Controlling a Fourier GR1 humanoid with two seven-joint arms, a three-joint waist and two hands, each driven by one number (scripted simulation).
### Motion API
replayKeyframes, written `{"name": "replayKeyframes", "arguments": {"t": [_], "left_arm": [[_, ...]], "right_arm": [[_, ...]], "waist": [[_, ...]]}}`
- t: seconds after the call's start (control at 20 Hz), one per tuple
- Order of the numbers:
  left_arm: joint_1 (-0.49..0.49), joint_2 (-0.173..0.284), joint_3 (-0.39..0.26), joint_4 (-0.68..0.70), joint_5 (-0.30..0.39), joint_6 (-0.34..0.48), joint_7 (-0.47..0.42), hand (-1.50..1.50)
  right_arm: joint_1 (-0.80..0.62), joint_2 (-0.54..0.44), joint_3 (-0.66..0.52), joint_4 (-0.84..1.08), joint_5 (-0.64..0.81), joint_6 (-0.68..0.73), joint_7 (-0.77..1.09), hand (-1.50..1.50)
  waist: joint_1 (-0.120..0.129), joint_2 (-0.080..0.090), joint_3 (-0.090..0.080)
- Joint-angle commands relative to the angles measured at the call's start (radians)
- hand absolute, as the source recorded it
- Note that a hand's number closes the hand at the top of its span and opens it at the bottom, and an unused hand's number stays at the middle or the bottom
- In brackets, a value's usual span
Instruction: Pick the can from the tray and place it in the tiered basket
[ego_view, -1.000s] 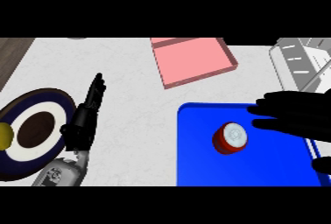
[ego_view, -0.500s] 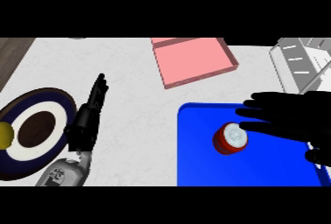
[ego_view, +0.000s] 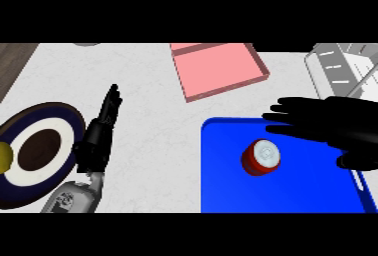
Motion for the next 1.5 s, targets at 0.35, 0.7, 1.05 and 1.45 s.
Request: {"name": "replayKeyframes", "arguments": {"t": [0.35,0.7,1.05,1.45], "left_arm": [[0.040,-0.014,0.046,0.000,-0.013,-0.036,-0.042,0.00],[0.025,-0.020,0.063,-0.002,-0.029,-0.069,-0.006,0.00],[-0.004,-0.053,0.076,0.033,-0.058,-0.063,-0.002,0.00],[0.093,-0.098,0.027,-0.045,-0.110,-0.043,-0.001,0.00]], "right_arm": [[0.011,0.070,0.102,0.116,0.106,0.002,-0.076,-1.50],[-0.018,0.080,0.078,0.215,0.104,-0.030,-0.197,-1.50],[-0.062,0.151,0.125,0.222,0.120,0.030,-0.137,-1.50],[-0.009,0.151,0.148,0.237,0.175,-0.006,-0.144,-1.50]], "waist": [[-0.006,-0.003,-0.001],[-0.008,-0.003,-0.001],[-0.007,-0.002,-0.001],[-0.008,-0.004,-0.001]]}}
